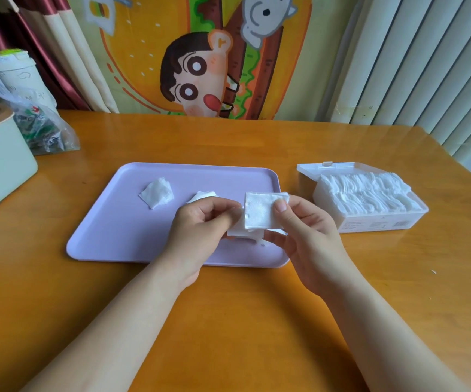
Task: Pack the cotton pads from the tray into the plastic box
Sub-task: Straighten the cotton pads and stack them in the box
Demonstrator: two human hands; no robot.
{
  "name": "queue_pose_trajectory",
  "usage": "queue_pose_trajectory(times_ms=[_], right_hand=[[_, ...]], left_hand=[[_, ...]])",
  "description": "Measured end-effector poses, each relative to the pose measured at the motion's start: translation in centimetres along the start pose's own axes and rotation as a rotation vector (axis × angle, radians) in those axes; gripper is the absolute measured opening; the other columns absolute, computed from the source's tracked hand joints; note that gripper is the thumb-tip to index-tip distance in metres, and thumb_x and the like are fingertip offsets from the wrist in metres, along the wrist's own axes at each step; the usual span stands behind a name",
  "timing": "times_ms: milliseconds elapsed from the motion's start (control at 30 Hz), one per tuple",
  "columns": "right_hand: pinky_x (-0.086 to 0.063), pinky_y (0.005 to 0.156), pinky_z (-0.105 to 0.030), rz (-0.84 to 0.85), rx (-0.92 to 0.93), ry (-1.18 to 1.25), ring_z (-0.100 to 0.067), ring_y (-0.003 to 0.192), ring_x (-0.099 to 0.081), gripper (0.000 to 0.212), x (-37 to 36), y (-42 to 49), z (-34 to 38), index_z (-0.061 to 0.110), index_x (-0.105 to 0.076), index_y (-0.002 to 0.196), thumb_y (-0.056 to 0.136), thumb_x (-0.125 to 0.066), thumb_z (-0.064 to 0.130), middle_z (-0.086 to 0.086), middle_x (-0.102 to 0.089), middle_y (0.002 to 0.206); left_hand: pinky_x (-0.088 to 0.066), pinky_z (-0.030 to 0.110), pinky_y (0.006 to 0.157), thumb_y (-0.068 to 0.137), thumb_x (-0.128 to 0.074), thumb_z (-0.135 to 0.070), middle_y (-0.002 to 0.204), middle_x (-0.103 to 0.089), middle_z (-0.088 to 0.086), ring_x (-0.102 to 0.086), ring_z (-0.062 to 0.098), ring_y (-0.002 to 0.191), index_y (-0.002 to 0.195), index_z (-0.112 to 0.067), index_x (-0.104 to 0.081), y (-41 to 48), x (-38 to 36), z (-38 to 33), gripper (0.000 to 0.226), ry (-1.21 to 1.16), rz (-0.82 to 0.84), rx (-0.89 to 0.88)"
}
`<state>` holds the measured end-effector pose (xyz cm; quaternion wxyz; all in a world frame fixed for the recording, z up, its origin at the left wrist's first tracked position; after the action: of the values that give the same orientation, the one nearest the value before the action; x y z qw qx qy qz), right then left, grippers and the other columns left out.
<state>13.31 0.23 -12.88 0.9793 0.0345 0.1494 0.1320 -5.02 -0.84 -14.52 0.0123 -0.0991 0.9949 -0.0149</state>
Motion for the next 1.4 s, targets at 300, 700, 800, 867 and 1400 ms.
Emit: queue_pose_trajectory(times_ms=[300,700,800,867,1400], right_hand=[[-0.058,0.086,-0.043,-0.095,0.001,0.034,-0.034,0.094,-0.072,0.027,1.2,0.5,-0.6,-0.001,-0.074,0.107,0.103,-0.058,0.021,-0.022,-0.076,0.102],[-0.058,0.082,-0.030,-0.071,0.014,0.166,-0.026,0.095,-0.071,0.027,0.8,0.6,-0.1,0.002,-0.071,0.110,0.108,-0.051,0.020,-0.017,-0.073,0.106],[-0.059,0.083,-0.030,-0.061,0.021,0.148,-0.027,0.097,-0.072,0.028,0.7,0.5,-0.1,0.001,-0.071,0.112,0.109,-0.050,0.019,-0.019,-0.073,0.108],[-0.058,0.084,-0.032,-0.072,0.019,0.118,-0.029,0.097,-0.071,0.028,0.9,0.6,-0.4,-0.001,-0.069,0.114,0.109,-0.051,0.019,-0.020,-0.073,0.107],[-0.064,0.081,-0.037,-0.292,0.077,-0.301,-0.035,0.096,-0.078,0.019,3.5,0.3,-0.4,0.014,-0.078,0.104,0.107,-0.062,0.024,-0.010,-0.082,0.095]], left_hand=[[-0.060,0.040,0.079,0.095,-0.069,-0.003,0.093,-0.076,0.013,-0.069,0.023,0.082,0.094,-0.009,-0.081,0.4,1.3,0.7,0.013,-0.160,-0.052,0.081],[-0.050,0.031,0.055,0.108,-0.053,-0.038,0.092,-0.079,0.017,-0.071,0.026,0.070,0.116,-0.015,-0.069,-1.1,-1.6,0.7,0.028,0.035,0.208,0.234],[-0.055,0.034,0.063,0.106,-0.058,-0.025,0.099,-0.077,0.017,-0.075,0.027,0.078,0.123,-0.008,-0.067,-0.9,-1.7,0.4,0.025,-0.161,0.214,0.220],[-0.057,0.033,0.068,0.104,-0.061,-0.012,0.096,-0.077,0.014,-0.075,0.024,0.078,0.124,-0.008,-0.067,-0.7,-1.5,0.4,0.022,-0.143,0.201,0.180],[-0.052,0.031,0.071,0.094,-0.070,-0.010,0.083,-0.071,0.014,-0.060,0.016,0.064,0.100,-0.017,-0.075,0.0,2.7,-3.4,0.011,0.077,-0.027,-0.132]])
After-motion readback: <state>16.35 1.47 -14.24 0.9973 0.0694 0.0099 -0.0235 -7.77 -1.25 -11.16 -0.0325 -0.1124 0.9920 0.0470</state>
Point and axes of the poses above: each hand's wrist, its own y-axis towards the middle knuckle, its own x-axis out of the back of the hand, z = x × y, the point moved 10 cm from there along y, towards the middle knuckle
